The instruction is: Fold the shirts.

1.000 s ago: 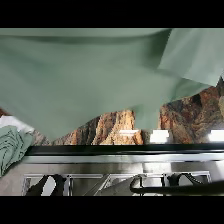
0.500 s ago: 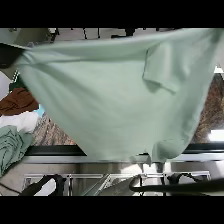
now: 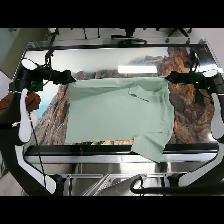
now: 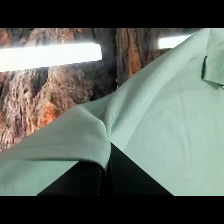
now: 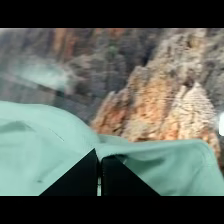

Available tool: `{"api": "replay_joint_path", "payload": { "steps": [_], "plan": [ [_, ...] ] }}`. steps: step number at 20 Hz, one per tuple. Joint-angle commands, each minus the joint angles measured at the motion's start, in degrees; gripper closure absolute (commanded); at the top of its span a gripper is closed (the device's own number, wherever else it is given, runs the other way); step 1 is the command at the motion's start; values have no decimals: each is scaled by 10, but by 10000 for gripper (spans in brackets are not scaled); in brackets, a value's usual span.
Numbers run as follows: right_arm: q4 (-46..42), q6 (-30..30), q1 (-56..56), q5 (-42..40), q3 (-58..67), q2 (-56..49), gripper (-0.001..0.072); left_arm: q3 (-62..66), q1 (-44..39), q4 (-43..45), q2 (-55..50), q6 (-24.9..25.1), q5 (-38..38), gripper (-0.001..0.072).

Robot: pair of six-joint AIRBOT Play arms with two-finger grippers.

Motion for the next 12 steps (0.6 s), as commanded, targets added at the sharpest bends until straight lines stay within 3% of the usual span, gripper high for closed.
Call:
{"api": "replay_joint_path", "payload": {
  "steps": [1,5,7,12],
  "plan": [
    [-30,-1,-3,-14,16,-42,697,85,-1,7,-89,-17,-18,694],
    [-165,30,-12,92,15,-30,697,84,11,50,-90,-13,-49,694],
    [-180,30,-11,133,15,-30,698,84,13,86,-90,2,-77,694],
    [-177,38,-4,142,11,-33,697,31,2,93,-89,50,-49,694]
  ]
}}
